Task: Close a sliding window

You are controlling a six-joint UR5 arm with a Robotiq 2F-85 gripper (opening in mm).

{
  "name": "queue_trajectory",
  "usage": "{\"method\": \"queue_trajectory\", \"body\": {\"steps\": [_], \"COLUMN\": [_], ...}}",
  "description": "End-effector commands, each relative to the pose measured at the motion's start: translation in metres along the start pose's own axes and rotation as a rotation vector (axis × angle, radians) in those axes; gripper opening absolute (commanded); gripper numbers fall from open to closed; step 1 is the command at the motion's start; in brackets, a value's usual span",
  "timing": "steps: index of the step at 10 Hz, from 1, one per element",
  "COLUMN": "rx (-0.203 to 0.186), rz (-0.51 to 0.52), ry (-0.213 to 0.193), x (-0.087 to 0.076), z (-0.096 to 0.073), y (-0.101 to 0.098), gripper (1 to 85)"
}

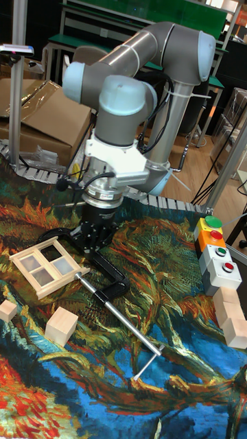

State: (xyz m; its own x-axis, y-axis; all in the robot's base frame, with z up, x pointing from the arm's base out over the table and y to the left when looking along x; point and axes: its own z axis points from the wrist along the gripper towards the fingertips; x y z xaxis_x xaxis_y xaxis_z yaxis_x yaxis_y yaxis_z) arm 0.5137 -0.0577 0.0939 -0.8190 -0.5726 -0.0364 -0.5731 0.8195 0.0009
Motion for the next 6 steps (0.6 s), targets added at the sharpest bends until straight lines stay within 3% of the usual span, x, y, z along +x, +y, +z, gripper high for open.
{"method": "queue_trajectory", "body": {"steps": [1, 3, 4, 6], "rx": [0.001, 0.015, 0.001, 0.003], "rz": [-0.026, -0.023, -0.018, -0.033], "ry": [0.0, 0.02, 0.013, 0.019], "x": [0.015, 0.021, 0.016, 0.025], "z": [0.008, 0.008, 0.015, 0.032], "y": [-0.003, -0.007, -0.004, -0.015], "gripper": [1.3, 1.3, 1.3, 1.3]}}
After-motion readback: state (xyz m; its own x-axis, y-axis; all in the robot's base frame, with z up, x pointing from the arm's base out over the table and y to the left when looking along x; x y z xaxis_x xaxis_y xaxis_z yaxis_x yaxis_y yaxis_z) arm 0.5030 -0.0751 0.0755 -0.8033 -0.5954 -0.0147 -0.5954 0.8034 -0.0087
